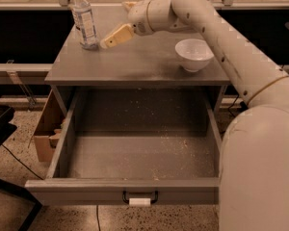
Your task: Place blue plastic bottle into top drawer
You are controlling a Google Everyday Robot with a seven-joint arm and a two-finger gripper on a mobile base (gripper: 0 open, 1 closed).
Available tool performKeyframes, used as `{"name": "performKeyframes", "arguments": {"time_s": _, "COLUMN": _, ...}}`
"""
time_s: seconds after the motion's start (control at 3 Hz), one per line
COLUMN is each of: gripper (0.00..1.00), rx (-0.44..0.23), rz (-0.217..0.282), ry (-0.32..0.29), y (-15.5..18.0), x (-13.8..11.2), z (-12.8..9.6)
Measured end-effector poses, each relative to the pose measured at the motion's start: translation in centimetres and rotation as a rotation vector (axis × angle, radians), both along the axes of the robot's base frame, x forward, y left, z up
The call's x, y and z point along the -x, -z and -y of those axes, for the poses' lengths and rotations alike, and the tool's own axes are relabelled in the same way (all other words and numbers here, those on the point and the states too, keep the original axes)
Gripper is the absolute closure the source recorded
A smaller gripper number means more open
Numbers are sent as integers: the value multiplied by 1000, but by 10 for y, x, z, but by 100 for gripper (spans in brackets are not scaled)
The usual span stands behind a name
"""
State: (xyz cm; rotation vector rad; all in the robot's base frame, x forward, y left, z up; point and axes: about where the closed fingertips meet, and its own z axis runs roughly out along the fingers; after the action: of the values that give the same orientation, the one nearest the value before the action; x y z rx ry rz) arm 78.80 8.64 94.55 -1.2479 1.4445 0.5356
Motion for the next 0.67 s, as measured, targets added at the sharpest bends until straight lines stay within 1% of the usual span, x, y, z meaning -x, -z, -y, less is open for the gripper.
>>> {"name": "performKeyframes", "arguments": {"time_s": 0.67, "gripper": 0, "rx": -63, "rz": -9, "ry": -22, "y": 36, "x": -59, "z": -42}}
